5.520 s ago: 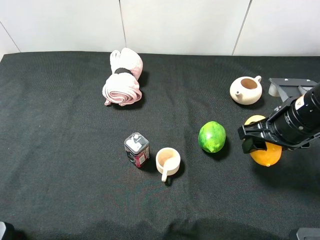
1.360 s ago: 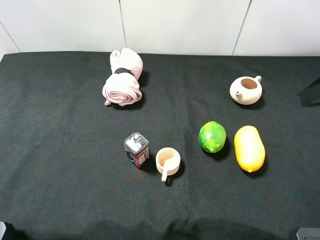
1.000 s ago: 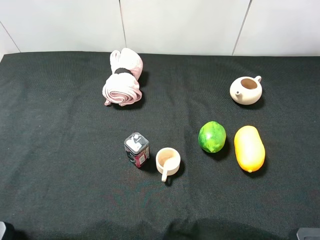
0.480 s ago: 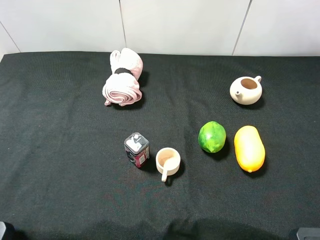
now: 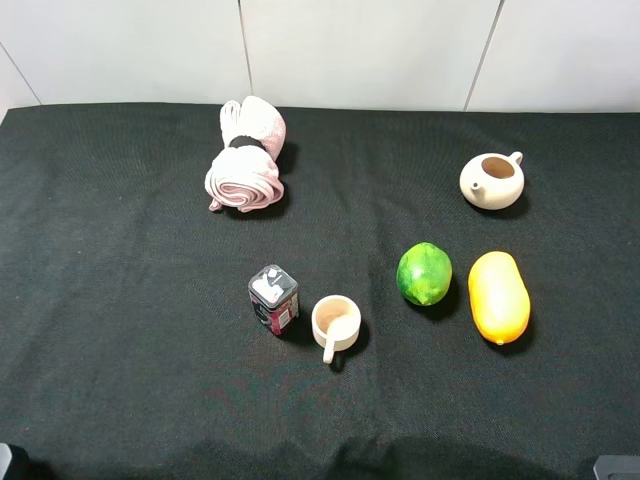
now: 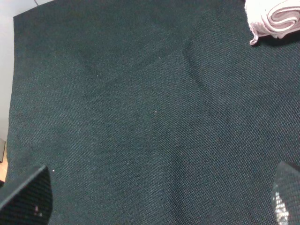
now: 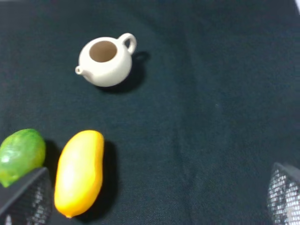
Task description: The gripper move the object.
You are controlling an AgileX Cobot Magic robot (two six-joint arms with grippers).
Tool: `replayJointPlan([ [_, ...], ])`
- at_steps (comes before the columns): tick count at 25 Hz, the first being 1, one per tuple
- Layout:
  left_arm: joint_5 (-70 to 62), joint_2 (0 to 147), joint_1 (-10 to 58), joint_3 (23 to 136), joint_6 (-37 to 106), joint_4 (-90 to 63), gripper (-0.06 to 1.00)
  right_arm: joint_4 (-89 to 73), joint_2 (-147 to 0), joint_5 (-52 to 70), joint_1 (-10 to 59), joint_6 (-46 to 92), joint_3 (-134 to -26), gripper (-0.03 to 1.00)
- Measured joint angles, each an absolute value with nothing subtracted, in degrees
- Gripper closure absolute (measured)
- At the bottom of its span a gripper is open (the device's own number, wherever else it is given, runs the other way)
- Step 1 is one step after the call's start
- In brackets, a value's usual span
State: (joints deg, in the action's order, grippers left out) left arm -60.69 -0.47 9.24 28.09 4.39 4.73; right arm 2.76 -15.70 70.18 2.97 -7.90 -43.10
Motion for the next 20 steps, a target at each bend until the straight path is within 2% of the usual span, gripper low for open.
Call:
replayJointPlan([
  [13, -60.69, -0.47, 9.24, 28.09, 4.39, 4.73, -0.05, 3.49, -0.66, 61.72, 0.48, -7.9, -32.78, 0.27],
  [20, -60.69, -0.47, 9.24, 28.09, 4.39, 4.73, -0.05, 4.82, 0.32, 60.88, 0.48, -7.9, -29.45, 0.27],
])
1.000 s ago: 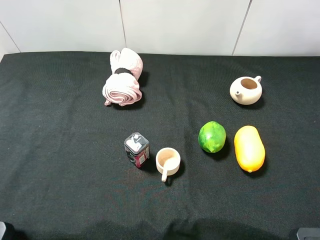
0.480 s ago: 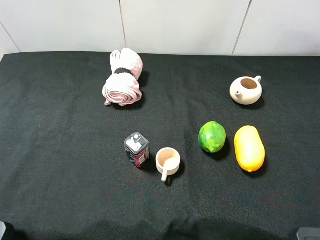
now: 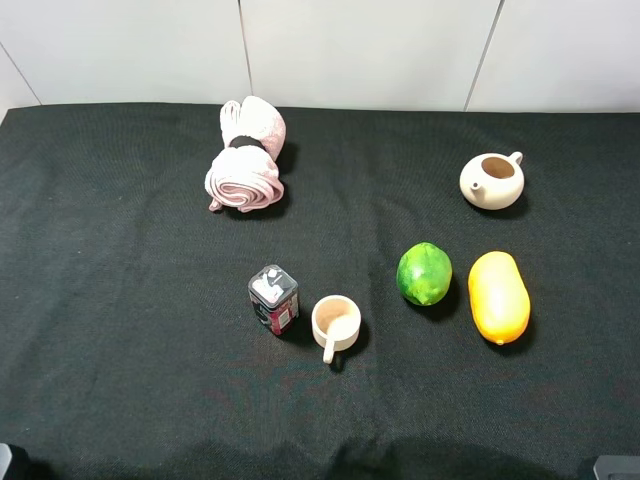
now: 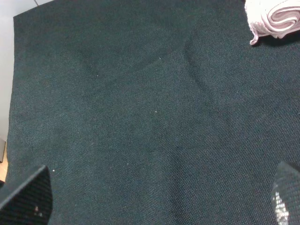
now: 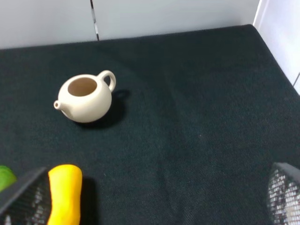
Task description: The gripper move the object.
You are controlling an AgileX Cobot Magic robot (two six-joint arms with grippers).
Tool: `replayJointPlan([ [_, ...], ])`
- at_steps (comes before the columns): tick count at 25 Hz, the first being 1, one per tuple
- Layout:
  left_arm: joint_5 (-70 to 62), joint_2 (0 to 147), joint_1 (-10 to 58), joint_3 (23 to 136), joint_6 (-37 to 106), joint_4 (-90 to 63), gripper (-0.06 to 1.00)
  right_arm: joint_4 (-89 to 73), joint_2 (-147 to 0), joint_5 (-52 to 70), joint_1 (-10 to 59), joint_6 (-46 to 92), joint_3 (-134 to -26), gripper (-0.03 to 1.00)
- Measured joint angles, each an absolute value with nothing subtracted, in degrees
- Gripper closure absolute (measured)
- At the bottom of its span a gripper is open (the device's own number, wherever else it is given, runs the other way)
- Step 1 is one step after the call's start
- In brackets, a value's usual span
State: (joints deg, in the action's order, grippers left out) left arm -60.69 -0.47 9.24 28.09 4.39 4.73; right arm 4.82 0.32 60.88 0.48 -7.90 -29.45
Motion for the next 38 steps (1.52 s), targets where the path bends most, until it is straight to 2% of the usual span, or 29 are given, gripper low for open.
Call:
replayJointPlan([
  [38, -60.69, -0.47, 9.24, 28.09, 4.39, 4.73, -0.05, 5.1, 0.34, 59.06, 0.48, -7.62, -28.71, 0.27],
])
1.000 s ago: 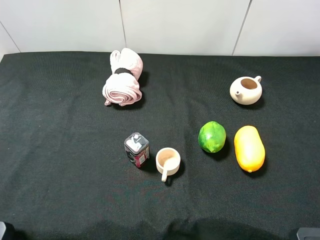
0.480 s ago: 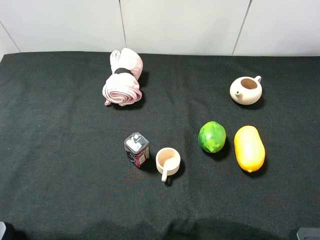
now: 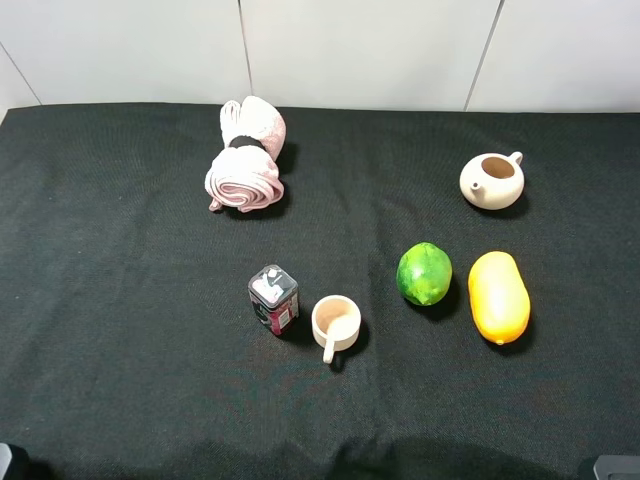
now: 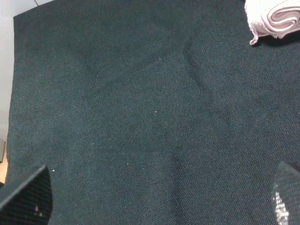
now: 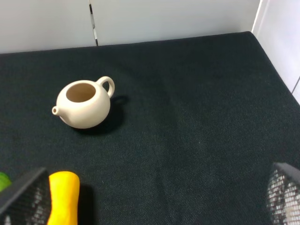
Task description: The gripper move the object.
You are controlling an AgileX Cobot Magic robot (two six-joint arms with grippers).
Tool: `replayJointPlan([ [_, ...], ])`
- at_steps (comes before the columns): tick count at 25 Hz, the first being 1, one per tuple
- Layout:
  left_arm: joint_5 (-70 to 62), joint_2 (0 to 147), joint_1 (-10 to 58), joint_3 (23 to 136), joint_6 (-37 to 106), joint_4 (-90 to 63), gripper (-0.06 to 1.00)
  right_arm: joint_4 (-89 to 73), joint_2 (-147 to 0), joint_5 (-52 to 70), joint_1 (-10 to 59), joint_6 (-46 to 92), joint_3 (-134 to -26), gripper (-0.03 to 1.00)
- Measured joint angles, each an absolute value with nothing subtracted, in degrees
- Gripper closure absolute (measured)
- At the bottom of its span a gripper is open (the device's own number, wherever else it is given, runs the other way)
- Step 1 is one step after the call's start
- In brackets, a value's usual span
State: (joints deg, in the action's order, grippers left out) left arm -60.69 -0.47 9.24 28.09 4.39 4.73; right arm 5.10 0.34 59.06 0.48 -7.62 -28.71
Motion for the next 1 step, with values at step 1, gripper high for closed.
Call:
replayJointPlan([
  [1, -60.69, -0.47, 9.24, 28.09, 4.39, 4.73, -0.05, 5.1, 0.34, 59.06, 0.48, -7.62, -28.71, 0.27],
])
